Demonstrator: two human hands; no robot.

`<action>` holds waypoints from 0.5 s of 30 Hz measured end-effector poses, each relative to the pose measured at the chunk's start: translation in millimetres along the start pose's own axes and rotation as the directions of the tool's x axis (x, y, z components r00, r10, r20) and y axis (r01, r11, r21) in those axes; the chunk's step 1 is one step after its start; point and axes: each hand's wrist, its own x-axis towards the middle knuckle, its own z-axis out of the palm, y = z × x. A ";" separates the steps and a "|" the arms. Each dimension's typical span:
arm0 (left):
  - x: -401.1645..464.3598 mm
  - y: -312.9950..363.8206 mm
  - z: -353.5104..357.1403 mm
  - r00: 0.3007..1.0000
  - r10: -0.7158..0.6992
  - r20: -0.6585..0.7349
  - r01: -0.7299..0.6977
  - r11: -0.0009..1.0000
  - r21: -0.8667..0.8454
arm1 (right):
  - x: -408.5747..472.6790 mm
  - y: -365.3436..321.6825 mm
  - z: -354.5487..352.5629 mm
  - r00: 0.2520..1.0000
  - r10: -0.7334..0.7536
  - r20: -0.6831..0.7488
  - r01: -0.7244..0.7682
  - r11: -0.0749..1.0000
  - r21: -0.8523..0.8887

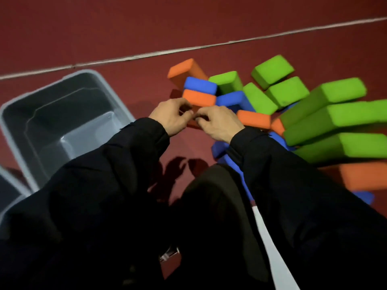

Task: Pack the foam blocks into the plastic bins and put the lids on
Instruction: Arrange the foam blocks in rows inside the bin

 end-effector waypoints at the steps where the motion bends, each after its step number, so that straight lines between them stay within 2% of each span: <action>1: 4.0 17.7 10.2 0.999 0.030 0.010 -0.030 1.000 0.002 | -11.6 16.9 -6.8 0.999 0.039 -0.028 -0.038 0.999 0.027; 4: 12.2 63.5 53.3 0.993 0.089 0.084 -0.089 0.996 0.006 | -55.5 78.7 -14.6 0.976 0.201 -0.083 -0.195 0.978 0.073; 6: 15.2 84.6 85.3 0.980 0.118 0.161 -0.122 0.992 0.017 | -91.4 123.1 -9.5 0.928 0.356 -0.114 -0.352 0.935 0.049; 9: 20.0 103.3 126.9 0.957 0.141 0.252 -0.156 0.987 0.041 | -141.7 177.2 9.1 0.839 0.538 -0.086 -0.537 0.843 0.035; 15: 29.4 120.7 195.0 0.855 0.195 0.480 -0.287 0.950 0.125 | -192.9 217.9 59.7 0.759 0.648 0.069 -0.648 0.739 0.188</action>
